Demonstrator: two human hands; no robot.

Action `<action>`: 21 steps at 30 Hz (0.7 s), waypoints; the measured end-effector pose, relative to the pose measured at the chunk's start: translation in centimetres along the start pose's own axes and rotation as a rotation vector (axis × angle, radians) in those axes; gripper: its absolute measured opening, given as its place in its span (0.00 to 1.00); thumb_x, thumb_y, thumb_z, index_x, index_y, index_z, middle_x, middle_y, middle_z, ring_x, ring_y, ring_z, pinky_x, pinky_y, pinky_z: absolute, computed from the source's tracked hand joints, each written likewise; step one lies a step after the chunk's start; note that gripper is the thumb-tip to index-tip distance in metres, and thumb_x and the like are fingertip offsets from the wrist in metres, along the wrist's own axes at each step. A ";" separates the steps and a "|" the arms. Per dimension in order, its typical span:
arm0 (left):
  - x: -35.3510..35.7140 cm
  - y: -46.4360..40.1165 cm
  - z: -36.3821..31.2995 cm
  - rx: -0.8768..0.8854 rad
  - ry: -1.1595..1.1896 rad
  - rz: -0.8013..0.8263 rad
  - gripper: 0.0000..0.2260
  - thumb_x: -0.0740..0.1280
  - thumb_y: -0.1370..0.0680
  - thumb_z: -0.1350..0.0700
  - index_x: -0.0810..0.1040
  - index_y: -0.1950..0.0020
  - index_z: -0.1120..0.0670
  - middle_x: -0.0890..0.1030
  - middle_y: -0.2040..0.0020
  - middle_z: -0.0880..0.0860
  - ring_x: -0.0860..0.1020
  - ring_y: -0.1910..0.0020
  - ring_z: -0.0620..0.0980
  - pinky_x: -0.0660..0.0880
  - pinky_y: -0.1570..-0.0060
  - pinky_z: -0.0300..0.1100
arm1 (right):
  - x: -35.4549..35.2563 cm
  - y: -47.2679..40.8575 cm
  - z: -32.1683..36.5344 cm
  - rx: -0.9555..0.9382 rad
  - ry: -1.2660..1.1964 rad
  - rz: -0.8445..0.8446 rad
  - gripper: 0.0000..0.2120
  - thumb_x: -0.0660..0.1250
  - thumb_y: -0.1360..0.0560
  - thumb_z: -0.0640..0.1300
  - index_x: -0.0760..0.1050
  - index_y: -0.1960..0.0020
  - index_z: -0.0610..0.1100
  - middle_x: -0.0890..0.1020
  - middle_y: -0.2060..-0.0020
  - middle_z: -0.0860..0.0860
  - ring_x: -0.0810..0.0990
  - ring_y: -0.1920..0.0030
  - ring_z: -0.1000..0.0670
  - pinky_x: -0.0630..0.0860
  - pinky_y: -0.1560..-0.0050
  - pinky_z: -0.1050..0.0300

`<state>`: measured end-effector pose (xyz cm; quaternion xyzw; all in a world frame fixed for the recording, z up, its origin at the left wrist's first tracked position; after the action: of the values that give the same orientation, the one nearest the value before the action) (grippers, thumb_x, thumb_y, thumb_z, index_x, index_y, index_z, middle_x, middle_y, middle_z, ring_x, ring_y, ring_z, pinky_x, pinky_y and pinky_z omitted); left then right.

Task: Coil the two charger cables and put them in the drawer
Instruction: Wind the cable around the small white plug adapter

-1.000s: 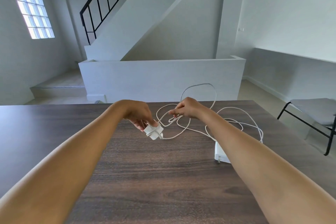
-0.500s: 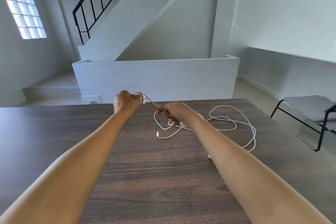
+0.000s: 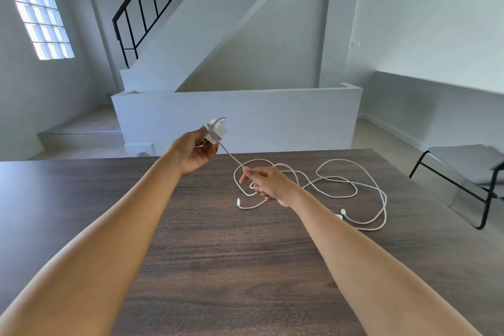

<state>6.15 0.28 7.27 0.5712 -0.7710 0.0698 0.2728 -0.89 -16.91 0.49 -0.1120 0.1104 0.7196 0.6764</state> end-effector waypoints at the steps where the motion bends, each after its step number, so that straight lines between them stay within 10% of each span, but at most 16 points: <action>1: 0.1 0.4 -0.2 -0.018 -0.048 0.062 0.11 0.65 0.22 0.55 0.75 0.47 0.62 0.76 0.57 0.58 0.77 0.62 0.52 0.79 0.69 0.36 | -0.3 0.0 -0.4 -0.003 0.035 -0.012 0.18 0.59 0.20 0.56 0.79 0.52 0.44 0.60 0.77 0.54 0.57 0.77 0.55 0.56 0.76 0.64; 9: 0.8 3.0 1.3 -0.360 -0.910 0.655 0.28 0.78 0.35 0.47 0.76 0.44 0.65 0.80 0.58 0.58 0.78 0.64 0.49 0.76 0.66 0.35 | -1.8 -0.7 1.4 -0.046 0.295 -0.049 0.18 0.67 0.25 0.58 0.82 0.60 0.43 0.66 0.82 0.57 0.65 0.79 0.58 0.62 0.73 0.66; 16: -0.1 2.1 1.6 -0.348 -1.490 0.342 0.14 0.68 0.23 0.56 0.81 0.45 0.65 0.83 0.59 0.57 0.81 0.65 0.49 0.78 0.65 0.37 | -2.3 -1.8 4.1 -0.072 0.631 -0.009 0.16 0.71 0.27 0.56 0.78 0.68 0.46 0.67 0.77 0.52 0.62 0.76 0.53 0.60 0.72 0.60; 21: -0.1 0.9 1.4 0.029 -1.958 0.156 0.16 0.66 0.23 0.50 0.75 0.69 0.56 0.73 0.71 0.53 0.73 0.72 0.46 0.70 0.70 0.36 | -1.5 -1.7 4.2 -0.070 0.599 -0.031 0.16 0.68 0.25 0.54 0.78 0.69 0.48 0.69 0.75 0.50 0.62 0.77 0.54 0.61 0.71 0.60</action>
<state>4.84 0.07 6.20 0.3276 -0.6911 -0.4072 -0.4993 0.86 -16.96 4.97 -0.3442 0.2782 0.6474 0.6205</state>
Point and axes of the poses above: each hand's wrist, its own y-axis away from the middle knuckle, its own x-axis out of the palm, z = x × y, the point moved 5 cm from there along -y, towards the middle knuckle
